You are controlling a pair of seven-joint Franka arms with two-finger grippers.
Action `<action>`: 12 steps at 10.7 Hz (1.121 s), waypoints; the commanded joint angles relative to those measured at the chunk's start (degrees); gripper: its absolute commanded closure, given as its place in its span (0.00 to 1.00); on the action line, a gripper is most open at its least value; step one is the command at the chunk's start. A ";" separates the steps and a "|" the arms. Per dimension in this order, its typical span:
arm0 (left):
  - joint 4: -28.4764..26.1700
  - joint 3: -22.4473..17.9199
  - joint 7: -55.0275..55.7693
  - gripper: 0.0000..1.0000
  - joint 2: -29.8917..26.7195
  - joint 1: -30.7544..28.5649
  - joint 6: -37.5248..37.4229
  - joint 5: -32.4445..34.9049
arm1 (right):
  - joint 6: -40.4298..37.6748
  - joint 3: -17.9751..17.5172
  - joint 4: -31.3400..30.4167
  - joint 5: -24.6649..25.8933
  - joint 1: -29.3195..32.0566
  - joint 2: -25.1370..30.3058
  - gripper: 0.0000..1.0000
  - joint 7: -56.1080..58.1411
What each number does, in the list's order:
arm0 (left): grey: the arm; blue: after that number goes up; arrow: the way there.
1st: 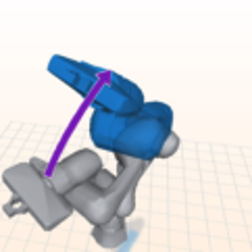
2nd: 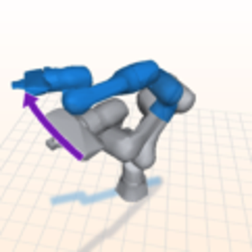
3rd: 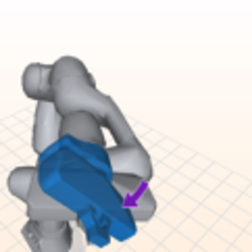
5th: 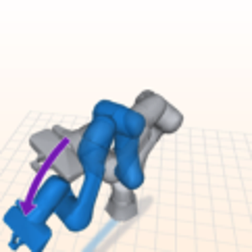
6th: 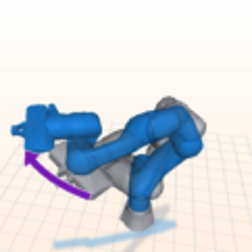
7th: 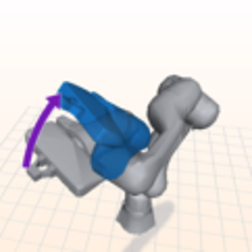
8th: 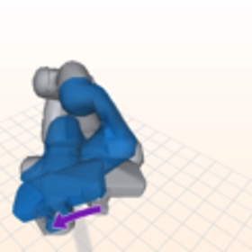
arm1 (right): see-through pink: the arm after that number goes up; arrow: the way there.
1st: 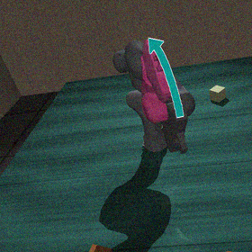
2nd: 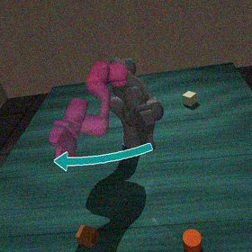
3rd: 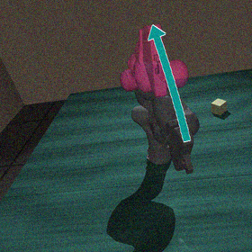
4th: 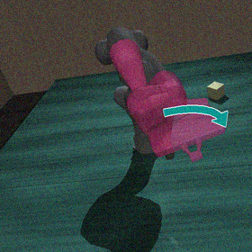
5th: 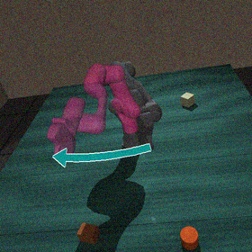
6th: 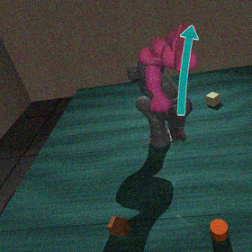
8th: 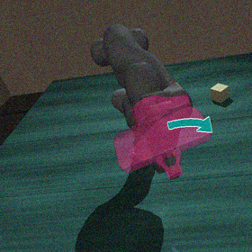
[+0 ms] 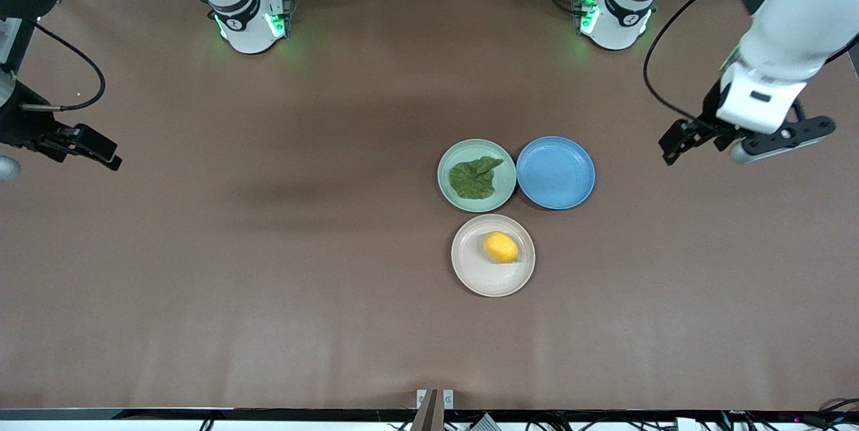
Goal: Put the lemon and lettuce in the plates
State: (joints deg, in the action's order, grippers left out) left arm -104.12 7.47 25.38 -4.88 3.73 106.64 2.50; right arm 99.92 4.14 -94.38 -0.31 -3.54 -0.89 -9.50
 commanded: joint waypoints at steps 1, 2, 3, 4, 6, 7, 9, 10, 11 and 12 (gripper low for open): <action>8.29 0.01 -7.60 0.00 1.10 -2.06 -10.18 -3.19 | 1.15 1.40 -1.52 -0.75 -1.03 2.03 0.00 0.71; 10.58 0.01 -10.41 0.00 1.10 -2.23 -13.62 -4.16 | 1.15 1.40 -0.11 -0.75 -0.95 1.33 0.00 0.80; 11.74 0.01 -10.88 0.00 1.10 -2.24 -15.48 -4.69 | 1.15 1.40 0.16 -0.84 -0.69 1.07 0.00 0.71; 12.18 0.09 -10.88 0.00 1.19 -2.15 -15.67 -4.69 | 1.15 1.40 0.69 -0.75 -0.86 0.80 0.00 0.71; 13.06 0.44 -10.88 0.00 1.19 -2.06 -16.20 -4.17 | 1.07 1.40 0.87 -0.58 -0.51 0.80 0.00 0.71; 13.07 0.53 -10.88 0.00 1.19 -2.06 -16.29 -3.91 | 0.28 1.40 0.87 -0.57 -0.42 0.80 0.00 0.71; 13.07 0.53 -10.97 0.00 1.28 -1.97 -16.29 -3.73 | -0.60 1.40 1.04 -0.57 -0.51 0.80 0.00 0.80; 13.15 0.53 -10.97 0.00 1.19 -2.06 -16.29 -3.81 | -0.69 1.31 1.74 -0.75 -0.59 0.97 0.00 0.80; 13.59 0.53 -10.88 0.00 1.19 -2.15 -16.29 -3.73 | -1.48 1.22 2.62 -0.75 -0.86 0.98 0.00 0.80; 13.77 0.53 -10.88 0.00 1.02 -2.23 -16.29 -3.73 | -4.01 0.96 2.97 -0.75 -1.12 1.15 0.00 0.80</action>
State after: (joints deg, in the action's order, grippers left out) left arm -92.52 7.85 15.79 -4.39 1.88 91.93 -0.79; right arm 98.92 5.09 -92.66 -0.31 -4.12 -0.28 -9.45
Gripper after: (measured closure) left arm 0.000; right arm 0.000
